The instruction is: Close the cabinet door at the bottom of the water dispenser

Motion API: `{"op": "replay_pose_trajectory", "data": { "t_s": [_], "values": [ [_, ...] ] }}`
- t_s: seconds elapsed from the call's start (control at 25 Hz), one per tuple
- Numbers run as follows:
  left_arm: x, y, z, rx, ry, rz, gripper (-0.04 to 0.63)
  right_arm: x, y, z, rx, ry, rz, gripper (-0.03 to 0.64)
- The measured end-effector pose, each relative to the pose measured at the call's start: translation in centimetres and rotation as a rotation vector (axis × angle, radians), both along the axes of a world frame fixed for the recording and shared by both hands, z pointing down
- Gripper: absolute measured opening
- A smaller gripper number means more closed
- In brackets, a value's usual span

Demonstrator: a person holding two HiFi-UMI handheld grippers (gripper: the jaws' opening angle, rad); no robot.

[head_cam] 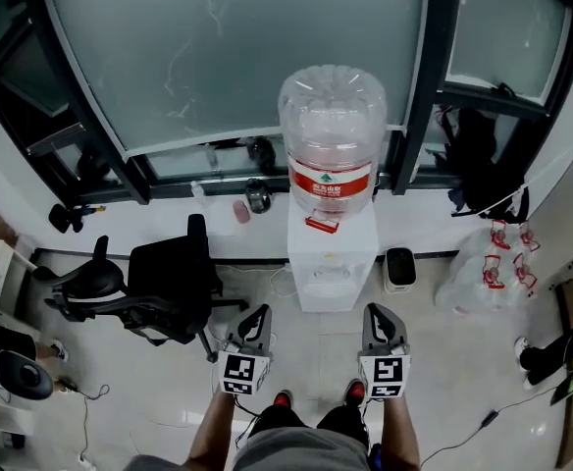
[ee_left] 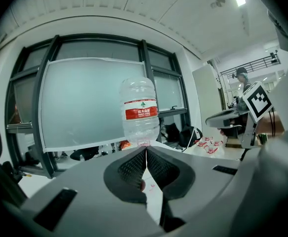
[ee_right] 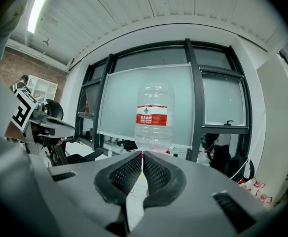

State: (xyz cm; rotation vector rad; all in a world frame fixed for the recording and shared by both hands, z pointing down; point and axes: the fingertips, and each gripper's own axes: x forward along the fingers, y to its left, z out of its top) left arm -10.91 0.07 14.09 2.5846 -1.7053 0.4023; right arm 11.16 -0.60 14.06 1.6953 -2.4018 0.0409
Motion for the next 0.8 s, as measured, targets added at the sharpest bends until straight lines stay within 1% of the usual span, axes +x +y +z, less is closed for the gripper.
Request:
{"op": "replay_pose_trajectory", "data": {
  "t_s": [0.24,0.48,0.64,0.8],
  "values": [
    [0.31,0.30,0.13,-0.004,0.008,0.008,0.025,0.53,0.90,0.95,-0.036,-0.018,0.015,0.023],
    [0.45,0.08,0.52,-0.028,-0.009,0.024,0.025,-0.13,0.61,0.76,-0.026,-0.015,0.009,0.023],
    [0.79,-0.26,0.15,-0.018,0.003,0.032,0.025,-0.12,0.47,0.88,-0.036,-0.011,0.010,0.023],
    [0.90,-0.43,0.30,-0.005,0.013,0.032,0.025,-0.05,0.19,0.59,-0.015,-0.027,0.017,0.023]
  ]
}}
